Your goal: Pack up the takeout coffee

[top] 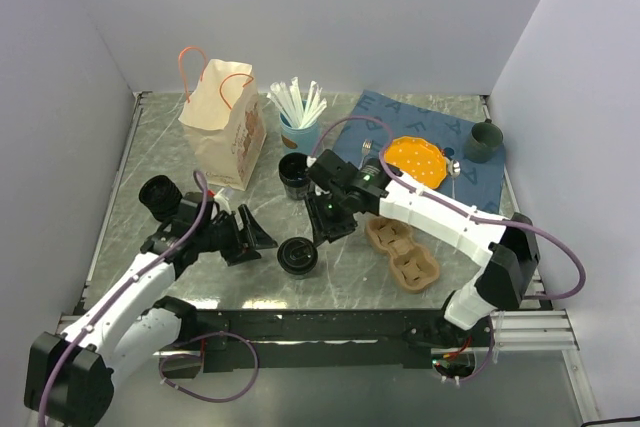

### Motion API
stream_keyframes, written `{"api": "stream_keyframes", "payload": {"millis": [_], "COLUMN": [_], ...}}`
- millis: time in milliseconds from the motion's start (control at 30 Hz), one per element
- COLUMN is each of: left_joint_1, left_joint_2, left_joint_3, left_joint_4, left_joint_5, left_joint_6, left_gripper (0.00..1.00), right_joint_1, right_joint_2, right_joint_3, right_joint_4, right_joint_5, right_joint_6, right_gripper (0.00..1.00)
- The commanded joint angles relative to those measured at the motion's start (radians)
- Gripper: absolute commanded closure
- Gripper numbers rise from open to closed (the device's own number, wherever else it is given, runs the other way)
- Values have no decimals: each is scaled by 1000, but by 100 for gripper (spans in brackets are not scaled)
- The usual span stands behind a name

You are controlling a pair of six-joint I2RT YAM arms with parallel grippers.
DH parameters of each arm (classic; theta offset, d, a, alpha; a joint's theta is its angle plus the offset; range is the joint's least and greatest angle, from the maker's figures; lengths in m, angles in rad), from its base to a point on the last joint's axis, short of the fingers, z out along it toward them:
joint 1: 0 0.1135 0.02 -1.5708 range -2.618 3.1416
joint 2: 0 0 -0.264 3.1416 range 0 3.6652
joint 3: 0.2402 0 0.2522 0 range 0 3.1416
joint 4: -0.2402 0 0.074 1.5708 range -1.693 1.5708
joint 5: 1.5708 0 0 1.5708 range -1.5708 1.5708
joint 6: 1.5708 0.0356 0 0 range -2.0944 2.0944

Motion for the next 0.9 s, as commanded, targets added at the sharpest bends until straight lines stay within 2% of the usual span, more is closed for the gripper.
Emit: {"api": "stream_keyframes", "payload": {"millis": [0, 300, 867], "left_joint_1": [-54, -133, -147], "left_joint_2": [27, 83, 44], "left_joint_3": [58, 72, 86], "left_joint_4": [78, 98, 39], "left_joint_5": [-36, -77, -137], "left_joint_6": [29, 30, 47], "left_gripper": [27, 28, 29], "right_joint_1": [-27, -24, -11], "right_joint_2": [-31, 55, 110], "right_joint_3": [-42, -22, 14], "right_joint_4": [108, 142, 130], "right_joint_5": [-102, -145, -127], "right_joint_6": [-32, -27, 3], "right_gripper": [56, 57, 66]}}
